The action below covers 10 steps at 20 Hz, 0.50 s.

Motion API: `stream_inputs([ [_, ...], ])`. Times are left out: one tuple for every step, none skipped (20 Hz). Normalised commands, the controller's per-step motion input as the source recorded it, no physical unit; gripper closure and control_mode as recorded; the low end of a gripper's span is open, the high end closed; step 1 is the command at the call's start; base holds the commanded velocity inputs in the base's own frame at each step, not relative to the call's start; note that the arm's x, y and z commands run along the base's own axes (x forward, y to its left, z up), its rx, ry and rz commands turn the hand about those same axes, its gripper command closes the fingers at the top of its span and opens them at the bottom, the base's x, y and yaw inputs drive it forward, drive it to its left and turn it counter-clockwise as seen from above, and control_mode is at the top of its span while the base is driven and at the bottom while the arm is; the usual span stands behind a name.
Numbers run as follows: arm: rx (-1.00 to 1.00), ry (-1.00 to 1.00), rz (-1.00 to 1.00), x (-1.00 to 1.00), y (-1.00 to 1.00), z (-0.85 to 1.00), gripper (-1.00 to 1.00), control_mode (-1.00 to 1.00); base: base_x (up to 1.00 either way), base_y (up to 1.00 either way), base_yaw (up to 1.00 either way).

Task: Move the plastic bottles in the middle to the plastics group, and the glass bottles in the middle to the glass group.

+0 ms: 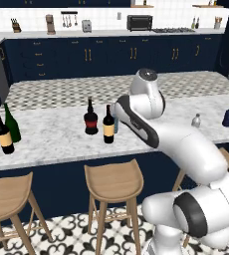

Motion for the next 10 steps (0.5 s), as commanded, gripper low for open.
stream_inputs([
  [0.0, -0.01, 0.11, 0.51, 0.16, -0.51, -1.0, -1.0, 0.0, 0.0, 0.0],
  [0.0, 0.0, 0.14, 0.48, 0.17, -0.51, -1.0, -1.0, 0.0, 0.0, 0.0],
  [0.0, 0.0, 0.13, 0.45, 0.11, -0.49, -1.0, -1.0, 0.0, 0.0, 0.0],
  [0.0, 0.0, 0.13, 0.41, 0.11, -0.47, -1.0, -1.0, 0.0, 0.0, 0.0],
  [0.0, 0.0, 0.13, 0.38, 0.11, -0.42, -1.0, -1.0, 0.0, 0.0, 0.0],
  [0.0, 0.0, 0.13, 0.34, 0.11, -0.34, -1.0, -1.0, 0.0, 0.0, 0.0],
  [0.0, -0.03, 0.14, 0.29, 0.11, -0.19, -1.0, -1.0, 0.0, 0.0, 0.0],
  [0.0, -0.05, 0.13, 0.31, 0.11, -0.07, -1.0, -1.0, 0.0, 0.0, 0.0],
  [0.0, 0.0, 0.12, 0.31, 0.06, 0.0, -1.0, -1.0, 0.0, 0.0, 0.0],
  [0.0, 0.0, 0.09, 0.28, 0.0, 0.0, -1.0, -1.0, 0.0, 0.0, 0.0],
])
